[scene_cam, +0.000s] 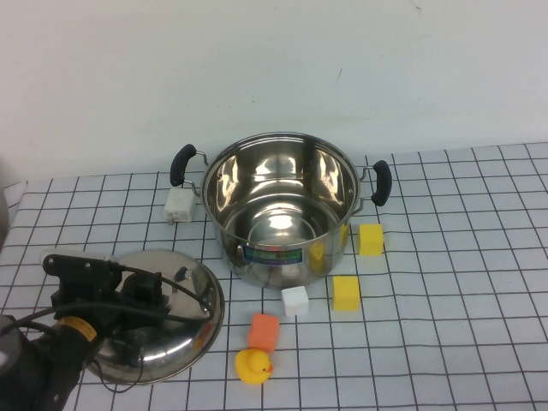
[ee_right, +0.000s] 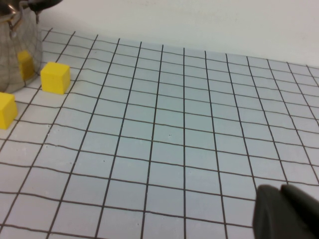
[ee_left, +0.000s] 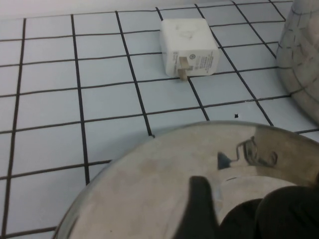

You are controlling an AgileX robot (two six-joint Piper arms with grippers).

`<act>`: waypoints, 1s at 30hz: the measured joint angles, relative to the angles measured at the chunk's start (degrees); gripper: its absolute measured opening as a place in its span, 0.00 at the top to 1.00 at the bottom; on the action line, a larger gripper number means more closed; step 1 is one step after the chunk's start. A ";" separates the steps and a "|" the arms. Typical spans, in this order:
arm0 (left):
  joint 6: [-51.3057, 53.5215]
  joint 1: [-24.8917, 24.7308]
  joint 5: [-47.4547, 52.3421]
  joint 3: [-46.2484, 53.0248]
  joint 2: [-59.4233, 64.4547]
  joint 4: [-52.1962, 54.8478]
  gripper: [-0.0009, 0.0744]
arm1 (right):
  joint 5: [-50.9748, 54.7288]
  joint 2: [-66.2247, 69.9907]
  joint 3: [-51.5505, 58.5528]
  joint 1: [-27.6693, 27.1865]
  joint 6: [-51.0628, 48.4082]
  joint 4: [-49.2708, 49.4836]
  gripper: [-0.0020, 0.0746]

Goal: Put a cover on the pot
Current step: Pick up the pot lid

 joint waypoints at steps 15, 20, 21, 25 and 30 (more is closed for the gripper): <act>-4.47 0.00 0.85 0.25 -1.47 -0.90 0.56 | 0.00 0.00 0.00 0.00 0.00 0.00 0.96; -1.90 0.00 1.24 1.80 -9.02 -8.01 0.56 | 0.00 0.00 0.00 0.00 0.00 0.00 0.96; -0.20 0.00 1.33 2.20 -11.02 -9.73 0.56 | 0.00 0.00 0.00 0.00 0.00 0.00 0.96; 4.87 0.00 2.03 2.60 -18.79 -13.47 0.56 | 0.00 0.00 0.00 0.00 0.00 0.00 0.96; 7.63 0.00 3.95 2.30 -26.69 -8.56 0.56 | 0.00 0.00 0.00 0.00 0.00 0.00 0.96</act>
